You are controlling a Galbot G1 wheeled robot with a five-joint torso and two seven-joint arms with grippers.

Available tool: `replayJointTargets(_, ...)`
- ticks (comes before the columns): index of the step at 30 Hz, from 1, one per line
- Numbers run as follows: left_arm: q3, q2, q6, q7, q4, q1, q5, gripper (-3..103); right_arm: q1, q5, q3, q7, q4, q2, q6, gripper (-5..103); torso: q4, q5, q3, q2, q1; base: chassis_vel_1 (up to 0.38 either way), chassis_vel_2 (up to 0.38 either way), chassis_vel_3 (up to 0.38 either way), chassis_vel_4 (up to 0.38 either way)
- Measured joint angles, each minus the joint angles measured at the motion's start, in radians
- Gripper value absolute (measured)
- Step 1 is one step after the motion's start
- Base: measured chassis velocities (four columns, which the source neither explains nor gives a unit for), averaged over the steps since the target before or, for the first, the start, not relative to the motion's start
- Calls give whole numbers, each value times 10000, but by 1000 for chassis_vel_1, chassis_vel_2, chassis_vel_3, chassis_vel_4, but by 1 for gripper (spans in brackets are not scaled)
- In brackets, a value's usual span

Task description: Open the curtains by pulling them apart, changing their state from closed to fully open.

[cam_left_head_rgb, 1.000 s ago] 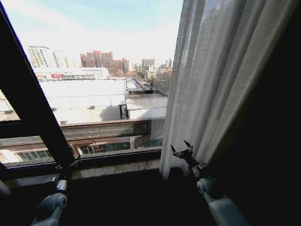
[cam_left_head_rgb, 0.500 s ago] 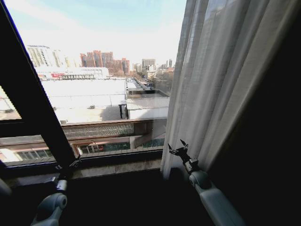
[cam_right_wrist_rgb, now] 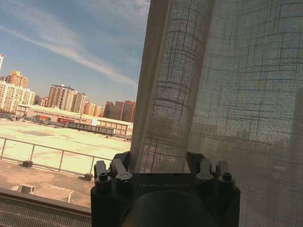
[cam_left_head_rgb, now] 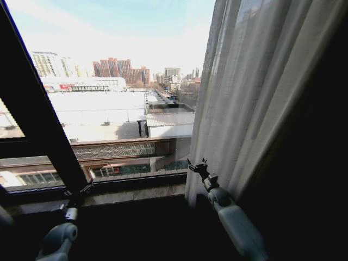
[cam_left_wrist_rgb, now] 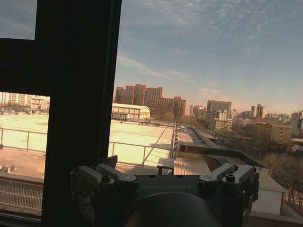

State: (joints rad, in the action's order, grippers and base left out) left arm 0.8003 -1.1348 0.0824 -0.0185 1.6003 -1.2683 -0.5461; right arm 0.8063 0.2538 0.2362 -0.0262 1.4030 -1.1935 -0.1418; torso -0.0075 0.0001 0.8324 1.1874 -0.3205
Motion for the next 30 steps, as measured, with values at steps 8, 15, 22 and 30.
replayJointTargets(8,0,0,0,0,0,0,0,100,149,236,128,-28,102,93,-146,41,0,0,0,0,0,0,0,0,0)
replayJointTargets(15,0,0,0,0,0,0,0,100,159,388,142,-262,60,5,-387,14,1,1,0,0,0,0,0,0,0)
replayJointTargets(22,0,0,0,0,0,0,0,100,112,494,198,-399,65,92,-305,1,2,0,0,1,0,0,0,0,0)
replayJointTargets(30,1,0,0,0,0,0,0,100,300,480,467,-530,60,243,-325,0,2,0,0,2,0,-57,-51,56,56)
